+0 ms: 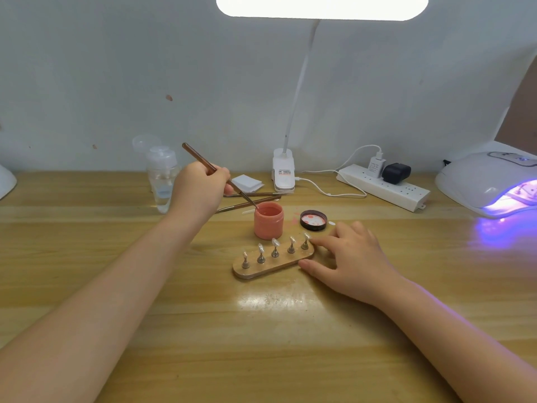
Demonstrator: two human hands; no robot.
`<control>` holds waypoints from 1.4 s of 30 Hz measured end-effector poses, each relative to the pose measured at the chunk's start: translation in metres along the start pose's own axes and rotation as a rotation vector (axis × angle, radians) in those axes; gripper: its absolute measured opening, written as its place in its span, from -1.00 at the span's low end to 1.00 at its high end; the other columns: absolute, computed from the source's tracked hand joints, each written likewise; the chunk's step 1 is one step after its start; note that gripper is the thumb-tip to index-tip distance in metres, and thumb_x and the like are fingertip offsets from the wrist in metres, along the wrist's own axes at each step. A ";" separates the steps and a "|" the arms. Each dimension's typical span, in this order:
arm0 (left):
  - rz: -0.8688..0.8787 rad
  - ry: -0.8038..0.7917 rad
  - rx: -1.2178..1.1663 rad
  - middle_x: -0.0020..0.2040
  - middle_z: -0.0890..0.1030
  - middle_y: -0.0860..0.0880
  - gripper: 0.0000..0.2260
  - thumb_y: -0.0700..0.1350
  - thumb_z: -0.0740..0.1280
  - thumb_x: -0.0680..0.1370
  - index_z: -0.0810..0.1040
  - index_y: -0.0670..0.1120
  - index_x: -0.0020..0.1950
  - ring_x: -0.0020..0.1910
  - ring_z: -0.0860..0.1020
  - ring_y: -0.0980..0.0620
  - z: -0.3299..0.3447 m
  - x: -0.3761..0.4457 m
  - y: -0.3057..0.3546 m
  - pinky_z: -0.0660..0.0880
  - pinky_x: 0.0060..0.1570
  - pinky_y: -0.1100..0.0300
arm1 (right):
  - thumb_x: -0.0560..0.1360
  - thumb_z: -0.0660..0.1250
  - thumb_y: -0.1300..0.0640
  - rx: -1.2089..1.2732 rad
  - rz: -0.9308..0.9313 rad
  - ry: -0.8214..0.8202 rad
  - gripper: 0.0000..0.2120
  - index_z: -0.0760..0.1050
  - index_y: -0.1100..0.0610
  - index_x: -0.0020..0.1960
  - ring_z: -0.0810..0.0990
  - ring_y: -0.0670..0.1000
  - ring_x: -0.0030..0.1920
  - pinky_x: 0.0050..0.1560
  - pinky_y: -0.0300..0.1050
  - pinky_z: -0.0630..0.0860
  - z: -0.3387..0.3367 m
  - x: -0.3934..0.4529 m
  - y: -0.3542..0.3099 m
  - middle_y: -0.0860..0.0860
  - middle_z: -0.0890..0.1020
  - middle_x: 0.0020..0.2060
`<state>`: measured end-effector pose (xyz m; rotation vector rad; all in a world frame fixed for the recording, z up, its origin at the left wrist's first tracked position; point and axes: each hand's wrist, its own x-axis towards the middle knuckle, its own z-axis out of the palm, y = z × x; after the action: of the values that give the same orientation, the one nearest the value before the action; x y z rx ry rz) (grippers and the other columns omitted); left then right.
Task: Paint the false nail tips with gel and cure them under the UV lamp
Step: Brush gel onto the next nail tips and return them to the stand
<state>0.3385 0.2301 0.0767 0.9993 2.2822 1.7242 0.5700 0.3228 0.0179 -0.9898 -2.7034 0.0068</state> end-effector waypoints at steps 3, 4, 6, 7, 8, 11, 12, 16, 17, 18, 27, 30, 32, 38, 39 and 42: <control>0.015 -0.002 -0.031 -0.38 0.62 0.10 -0.85 -0.05 0.25 0.60 0.58 -0.05 -0.08 -0.32 0.49 0.15 0.001 -0.002 0.002 0.39 -0.29 0.21 | 0.39 0.06 -0.48 0.048 -0.011 -0.012 -0.40 0.43 -0.23 0.31 0.29 -0.01 0.13 0.19 -0.09 0.27 0.001 0.003 0.001 -0.12 0.42 0.00; 0.010 -0.018 -0.029 -0.37 0.62 0.10 -0.85 -0.05 0.25 0.60 0.58 -0.05 -0.07 -0.30 0.50 0.14 0.002 -0.003 0.001 0.42 -0.27 0.20 | 0.38 0.08 -0.48 0.062 -0.007 -0.008 -0.41 0.44 -0.24 0.30 0.29 -0.01 0.13 0.19 -0.10 0.26 0.001 0.004 0.002 -0.13 0.42 0.00; 0.003 -0.040 -0.003 -0.33 0.64 0.09 -0.84 -0.05 0.25 0.61 0.59 -0.07 -0.03 -0.26 0.52 0.12 0.003 -0.004 -0.001 0.48 -0.18 0.16 | 0.37 0.15 -0.47 0.097 0.001 0.008 -0.45 0.48 -0.25 0.25 0.28 -0.03 0.11 0.14 -0.13 0.25 0.001 0.005 0.004 -0.14 0.42 -0.03; 0.004 -0.038 0.008 -0.31 0.64 0.08 -0.84 -0.05 0.25 0.61 0.59 -0.07 -0.03 -0.25 0.52 0.11 0.002 -0.005 -0.002 0.48 -0.15 0.14 | 0.36 0.20 -0.46 0.121 0.003 0.021 -0.47 0.51 -0.24 0.22 0.28 -0.04 0.09 0.10 -0.15 0.24 0.000 0.005 0.004 -0.15 0.41 -0.05; 0.010 -0.027 0.014 -0.31 0.64 0.08 -0.84 -0.05 0.25 0.61 0.59 -0.07 -0.04 -0.26 0.52 0.11 0.001 -0.005 -0.002 0.48 -0.16 0.14 | 0.33 0.24 -0.45 0.148 0.002 0.034 -0.48 0.55 -0.22 0.17 0.28 -0.05 0.08 0.07 -0.16 0.23 0.000 0.004 0.005 -0.16 0.41 -0.07; 0.042 0.010 -0.010 -0.34 0.64 0.09 -0.84 -0.05 0.25 0.60 0.58 -0.04 -0.11 -0.29 0.52 0.14 -0.002 -0.010 -0.002 0.42 -0.28 0.19 | 0.22 0.30 -0.47 0.236 -0.023 0.092 -0.46 0.64 -0.15 0.01 0.31 -0.06 0.04 0.03 -0.15 0.27 -0.002 -0.002 0.002 -0.18 0.43 -0.16; 0.046 0.012 -0.041 -0.36 0.64 0.09 -0.84 -0.06 0.26 0.60 0.58 -0.03 -0.14 -0.31 0.53 0.16 -0.002 -0.012 -0.002 0.41 -0.29 0.21 | 0.20 0.31 -0.47 0.257 -0.030 0.118 -0.46 0.66 -0.13 -0.04 0.33 -0.06 0.02 0.02 -0.14 0.29 -0.002 -0.004 0.000 -0.19 0.43 -0.19; 0.015 -0.049 -0.238 -0.32 0.68 0.11 -0.89 -0.07 0.32 0.58 0.60 -0.04 -0.10 -0.38 0.54 0.29 -0.005 -0.023 -0.002 0.43 -0.27 0.27 | 0.26 0.38 -0.39 0.247 -0.018 0.173 -0.53 0.68 -0.07 -0.05 0.34 -0.05 -0.01 0.00 -0.14 0.33 0.000 -0.008 -0.009 -0.19 0.42 -0.23; 0.002 -0.064 -0.297 -0.30 0.70 0.08 -0.91 -0.08 0.33 0.58 0.60 -0.04 -0.08 -0.36 0.56 0.26 -0.007 -0.027 -0.003 0.45 -0.26 0.27 | 0.27 0.37 -0.39 0.227 -0.011 0.175 -0.52 0.68 -0.07 -0.03 0.33 -0.05 -0.01 0.02 -0.13 0.34 0.001 -0.008 -0.012 -0.17 0.44 -0.21; -0.016 -0.079 -0.367 -0.27 0.70 0.05 -0.93 -0.10 0.35 0.57 0.61 -0.05 -0.07 -0.34 0.58 0.23 -0.008 -0.030 -0.004 0.46 -0.26 0.26 | 0.29 0.35 -0.40 0.209 0.000 0.177 -0.51 0.67 -0.08 0.00 0.32 -0.06 -0.01 0.04 -0.13 0.35 0.001 -0.008 -0.014 -0.16 0.45 -0.19; -0.029 -0.166 -0.691 -0.30 0.67 -0.07 -0.88 -0.29 0.31 0.56 0.58 -0.14 -0.14 -0.34 0.58 0.10 -0.019 -0.069 -0.018 0.52 -0.31 0.31 | 0.33 0.35 -0.39 0.269 0.043 0.071 -0.50 0.56 -0.21 0.19 0.28 -0.08 0.05 0.08 -0.17 0.26 0.004 -0.001 -0.017 -0.18 0.40 -0.13; -0.001 -0.177 -0.713 -0.29 0.67 -0.08 -0.84 -0.31 0.27 0.57 0.60 -0.14 -0.13 -0.30 0.59 0.08 -0.021 -0.079 -0.026 0.53 -0.29 0.30 | 0.32 0.37 -0.37 0.284 0.038 0.068 -0.51 0.58 -0.18 0.17 0.30 -0.05 0.06 0.09 -0.14 0.30 0.002 0.001 -0.013 -0.21 0.37 -0.16; 0.024 -0.189 -0.700 -0.25 0.68 -0.11 -0.80 -0.31 0.26 0.58 0.64 -0.11 -0.10 -0.26 0.60 0.06 -0.020 -0.083 -0.029 0.53 -0.26 0.28 | 0.34 0.36 -0.35 0.260 0.046 0.070 -0.51 0.58 -0.16 0.18 0.31 -0.04 0.06 0.11 -0.10 0.34 0.001 0.001 -0.009 -0.20 0.38 -0.15; 0.123 -0.213 -0.605 -0.13 0.71 -0.13 -0.82 -0.17 0.29 0.51 0.69 -0.04 -0.04 -0.10 0.65 -0.04 -0.016 -0.091 -0.032 0.57 -0.12 0.23 | 0.39 0.38 -0.24 0.389 0.074 0.138 -0.65 0.64 -0.10 0.08 0.38 0.00 0.01 0.05 -0.03 0.40 0.003 -0.001 -0.007 -0.11 0.53 -0.16; 0.145 -0.218 -0.578 -0.13 0.71 -0.11 -0.82 -0.15 0.29 0.50 0.69 -0.04 -0.04 -0.09 0.65 -0.03 -0.015 -0.093 -0.032 0.57 -0.11 0.23 | 0.43 0.38 -0.19 0.413 0.077 0.162 -0.71 0.66 -0.09 0.06 0.39 0.02 0.02 0.04 -0.03 0.40 0.003 -0.001 -0.008 -0.10 0.55 -0.17; 0.209 -0.227 -0.521 -0.13 0.71 -0.06 -0.82 -0.16 0.28 0.49 0.66 -0.09 -0.01 -0.09 0.67 0.06 -0.014 -0.097 -0.031 0.54 -0.14 0.31 | 0.48 0.40 -0.05 0.413 0.079 0.190 -0.86 0.68 -0.08 0.00 0.42 0.05 0.02 0.06 -0.01 0.40 0.005 -0.001 -0.008 -0.07 0.61 -0.14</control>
<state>0.3947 0.1603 0.0257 1.2571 1.5174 2.0074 0.5640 0.3165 0.0142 -0.9145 -2.3540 0.4433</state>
